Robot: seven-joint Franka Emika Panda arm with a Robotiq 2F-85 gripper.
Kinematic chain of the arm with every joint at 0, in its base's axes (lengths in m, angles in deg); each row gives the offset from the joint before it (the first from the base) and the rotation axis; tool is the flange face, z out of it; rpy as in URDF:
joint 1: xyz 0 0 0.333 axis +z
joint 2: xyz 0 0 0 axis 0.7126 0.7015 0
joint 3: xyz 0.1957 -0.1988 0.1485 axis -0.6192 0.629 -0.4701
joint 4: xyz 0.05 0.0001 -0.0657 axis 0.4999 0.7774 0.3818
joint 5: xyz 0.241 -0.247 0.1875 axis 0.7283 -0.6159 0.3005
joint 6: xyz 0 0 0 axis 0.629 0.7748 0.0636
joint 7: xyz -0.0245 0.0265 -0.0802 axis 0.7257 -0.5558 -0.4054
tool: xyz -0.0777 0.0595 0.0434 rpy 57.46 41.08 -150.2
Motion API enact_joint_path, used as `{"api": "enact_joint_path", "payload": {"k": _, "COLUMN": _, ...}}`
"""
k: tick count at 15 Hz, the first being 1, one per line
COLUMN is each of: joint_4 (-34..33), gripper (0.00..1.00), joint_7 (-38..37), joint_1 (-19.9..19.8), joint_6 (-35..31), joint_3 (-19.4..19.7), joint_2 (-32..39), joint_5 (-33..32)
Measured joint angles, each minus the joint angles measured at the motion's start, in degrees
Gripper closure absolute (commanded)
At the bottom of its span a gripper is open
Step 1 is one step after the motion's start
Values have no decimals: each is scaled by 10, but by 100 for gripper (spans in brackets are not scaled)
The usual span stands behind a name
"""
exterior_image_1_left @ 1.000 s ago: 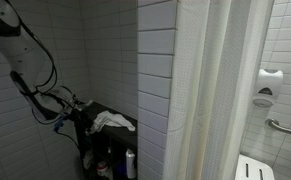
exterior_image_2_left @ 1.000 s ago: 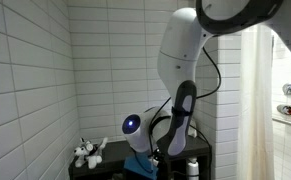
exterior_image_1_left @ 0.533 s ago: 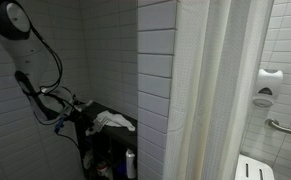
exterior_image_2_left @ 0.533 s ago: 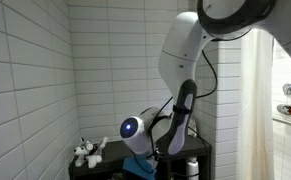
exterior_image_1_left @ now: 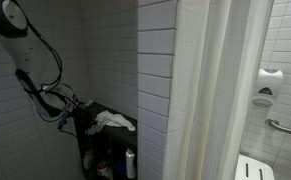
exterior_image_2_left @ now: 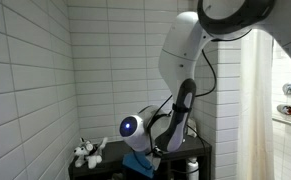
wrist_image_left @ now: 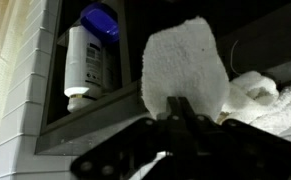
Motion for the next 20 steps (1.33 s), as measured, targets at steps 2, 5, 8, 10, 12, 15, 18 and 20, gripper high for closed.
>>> {"api": "enact_joint_path", "payload": {"k": 2, "joint_4": -2, "gripper": 100, "joint_7": 0, "joint_1": 12, "joint_6": -1, "joint_3": 14, "joint_2": -3, "joint_5": 3}}
{"api": "enact_joint_path", "payload": {"k": 5, "joint_4": -5, "gripper": 100, "joint_7": 0, "joint_1": 36, "joint_6": -2, "joint_3": 38, "joint_2": -7, "joint_5": 13}}
{"api": "enact_joint_path", "payload": {"k": 8, "joint_4": -5, "gripper": 100, "joint_7": 0, "joint_1": 69, "joint_6": -4, "joint_3": 66, "joint_2": -12, "joint_5": 27}}
{"api": "enact_joint_path", "payload": {"k": 10, "joint_4": -5, "gripper": 73, "joint_7": 0, "joint_1": 93, "joint_6": -6, "joint_3": 86, "joint_2": -15, "joint_5": 40}}
{"api": "enact_joint_path", "payload": {"k": 12, "joint_4": -5, "gripper": 63, "joint_7": 0, "joint_1": 122, "joint_6": -9, "joint_3": 109, "joint_2": -17, "joint_5": 60}}
{"api": "enact_joint_path", "payload": {"k": 15, "joint_4": -4, "gripper": 44, "joint_7": 0, "joint_1": 164, "joint_6": -17, "joint_3": 148, "joint_2": -16, "joint_5": 89}}
{"api": "enact_joint_path", "payload": {"k": 18, "joint_4": -1, "gripper": 22, "joint_7": 0, "joint_1": 200, "joint_6": -32, "joint_3": 188, "joint_2": -12, "joint_5": 114}}
{"api": "enact_joint_path", "payload": {"k": 20, "joint_4": 3, "gripper": 9, "joint_7": 0, "joint_1": 219, "joint_6": -46, "joint_3": 212, "joint_2": -5, "joint_5": 129}}
